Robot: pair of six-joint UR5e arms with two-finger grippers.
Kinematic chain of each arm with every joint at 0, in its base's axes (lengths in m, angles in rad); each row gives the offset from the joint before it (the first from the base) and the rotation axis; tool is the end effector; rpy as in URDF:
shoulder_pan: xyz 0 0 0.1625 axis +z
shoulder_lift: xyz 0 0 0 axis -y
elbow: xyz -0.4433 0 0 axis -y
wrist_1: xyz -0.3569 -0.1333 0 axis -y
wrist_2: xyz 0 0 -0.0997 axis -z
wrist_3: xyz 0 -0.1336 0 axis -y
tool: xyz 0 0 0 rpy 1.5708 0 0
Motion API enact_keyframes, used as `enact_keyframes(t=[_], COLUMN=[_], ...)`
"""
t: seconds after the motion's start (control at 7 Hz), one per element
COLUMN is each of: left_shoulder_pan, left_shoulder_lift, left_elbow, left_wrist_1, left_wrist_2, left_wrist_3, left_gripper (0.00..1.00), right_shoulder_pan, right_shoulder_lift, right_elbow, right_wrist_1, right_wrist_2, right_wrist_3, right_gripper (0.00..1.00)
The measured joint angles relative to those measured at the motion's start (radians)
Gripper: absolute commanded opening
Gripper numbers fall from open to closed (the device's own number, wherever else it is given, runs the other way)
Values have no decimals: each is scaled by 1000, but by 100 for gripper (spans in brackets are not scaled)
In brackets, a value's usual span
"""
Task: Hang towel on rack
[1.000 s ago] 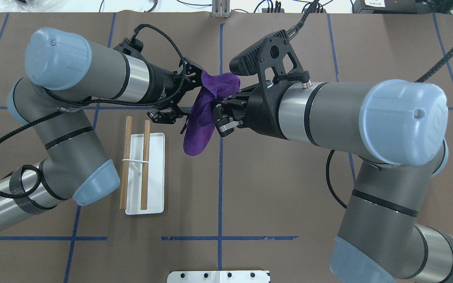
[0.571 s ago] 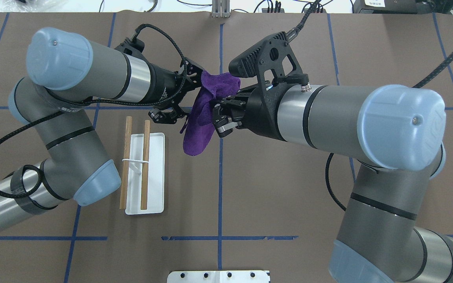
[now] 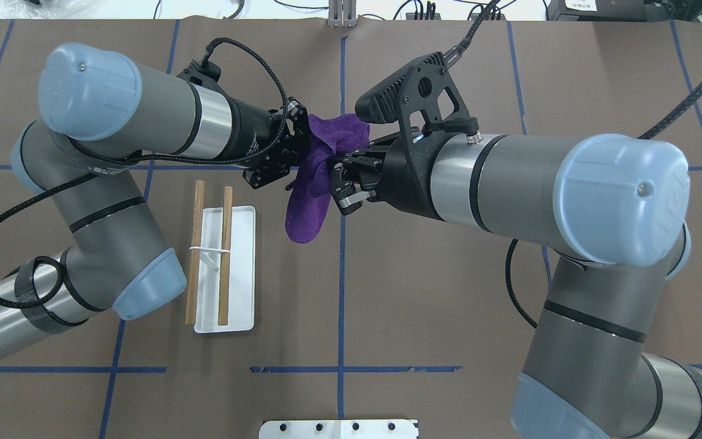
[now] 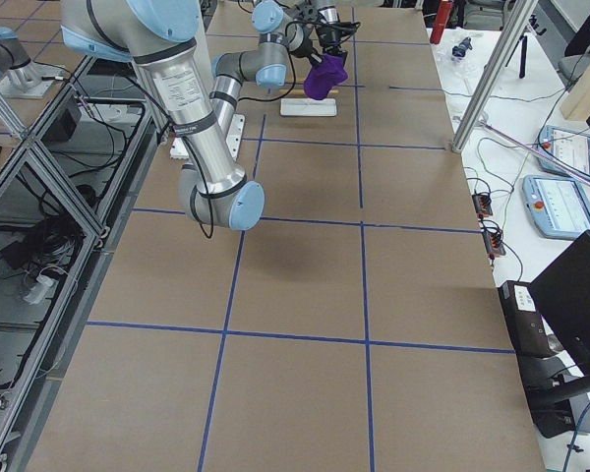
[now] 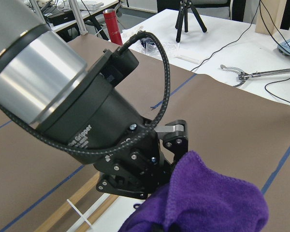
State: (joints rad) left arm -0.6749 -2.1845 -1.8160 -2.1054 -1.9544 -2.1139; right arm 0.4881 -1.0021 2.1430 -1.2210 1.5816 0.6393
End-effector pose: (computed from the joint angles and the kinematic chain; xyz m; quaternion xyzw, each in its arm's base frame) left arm 0.4383 -0.4574 0.1784 -0.1044 0.6382 -0.3303 0.6875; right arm -0.4051 -0.3644 0.1229 0.4390 -0.5170 -0.1652 0.7160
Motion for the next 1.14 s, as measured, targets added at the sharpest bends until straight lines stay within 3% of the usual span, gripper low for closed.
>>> enact_keyframes(t=[0.14, 0.29, 0.57, 0.71, 1.14], left_shoulder_pan=[0, -2, -8, -10, -26], left_shoulder_lift=[1, 3, 6, 10, 84], left_elbow=[0, 0, -2, -2, -31], left_wrist_1=[0, 0, 2, 3, 4], left_wrist_2=[0, 1, 6, 19, 37], left_wrist_3=[0, 0, 1, 3, 112], left_gripper=[0, 0, 0, 0, 0], right_shoulder_pan=[0, -3, -6, 15, 141], right_shoulder_lift=[-5, -8, -21, -35, -117], right_elbow=[0, -1, -2, -1, -7], right_wrist_1=[0, 0, -17, -56, -270], right_wrist_2=[0, 4, 53, 130, 298], right_wrist_3=[-11, -15, -8, -5, -7], right_gripper=[55, 100, 100, 100, 100])
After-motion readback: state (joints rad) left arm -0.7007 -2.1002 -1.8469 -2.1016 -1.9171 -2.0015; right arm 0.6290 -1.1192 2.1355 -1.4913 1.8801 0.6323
